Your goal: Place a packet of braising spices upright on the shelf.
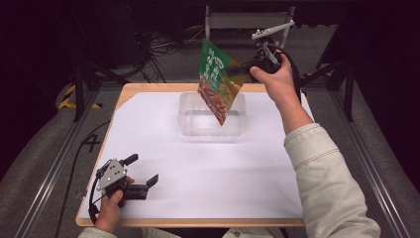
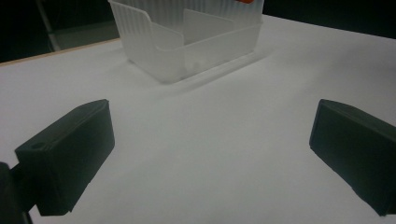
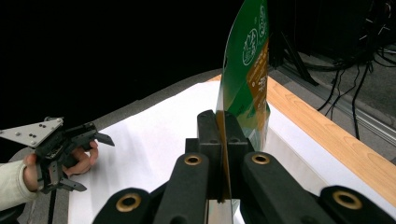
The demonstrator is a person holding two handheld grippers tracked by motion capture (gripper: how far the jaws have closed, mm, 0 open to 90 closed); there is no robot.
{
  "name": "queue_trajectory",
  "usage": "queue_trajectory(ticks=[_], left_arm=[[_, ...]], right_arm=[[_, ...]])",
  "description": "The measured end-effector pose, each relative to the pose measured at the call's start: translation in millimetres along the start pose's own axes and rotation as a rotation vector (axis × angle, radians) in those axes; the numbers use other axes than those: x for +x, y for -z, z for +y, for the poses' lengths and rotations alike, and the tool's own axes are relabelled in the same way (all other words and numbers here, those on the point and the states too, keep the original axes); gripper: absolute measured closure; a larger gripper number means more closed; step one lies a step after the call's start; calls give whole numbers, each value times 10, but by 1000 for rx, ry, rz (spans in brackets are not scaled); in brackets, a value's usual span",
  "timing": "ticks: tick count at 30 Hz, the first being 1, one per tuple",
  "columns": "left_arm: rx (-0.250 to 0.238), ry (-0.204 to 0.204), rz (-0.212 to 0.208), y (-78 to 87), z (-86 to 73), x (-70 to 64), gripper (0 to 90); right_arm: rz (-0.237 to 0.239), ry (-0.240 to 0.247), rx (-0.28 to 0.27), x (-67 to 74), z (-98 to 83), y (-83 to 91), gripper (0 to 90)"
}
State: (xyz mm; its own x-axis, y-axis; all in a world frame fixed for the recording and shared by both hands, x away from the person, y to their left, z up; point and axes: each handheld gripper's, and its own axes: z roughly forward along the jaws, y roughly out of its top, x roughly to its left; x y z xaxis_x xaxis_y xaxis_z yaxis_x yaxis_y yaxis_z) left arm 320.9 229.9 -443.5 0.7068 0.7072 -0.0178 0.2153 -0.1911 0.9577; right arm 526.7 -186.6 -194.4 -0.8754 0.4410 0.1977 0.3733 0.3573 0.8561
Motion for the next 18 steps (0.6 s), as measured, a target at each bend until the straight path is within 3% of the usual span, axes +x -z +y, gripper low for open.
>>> queue_trajectory(ticks=[18], left_arm=[[-4, -2, -1, 17, 0, 16, 8]], right_arm=[[29, -36, -1, -184, -84, -316, 900]])
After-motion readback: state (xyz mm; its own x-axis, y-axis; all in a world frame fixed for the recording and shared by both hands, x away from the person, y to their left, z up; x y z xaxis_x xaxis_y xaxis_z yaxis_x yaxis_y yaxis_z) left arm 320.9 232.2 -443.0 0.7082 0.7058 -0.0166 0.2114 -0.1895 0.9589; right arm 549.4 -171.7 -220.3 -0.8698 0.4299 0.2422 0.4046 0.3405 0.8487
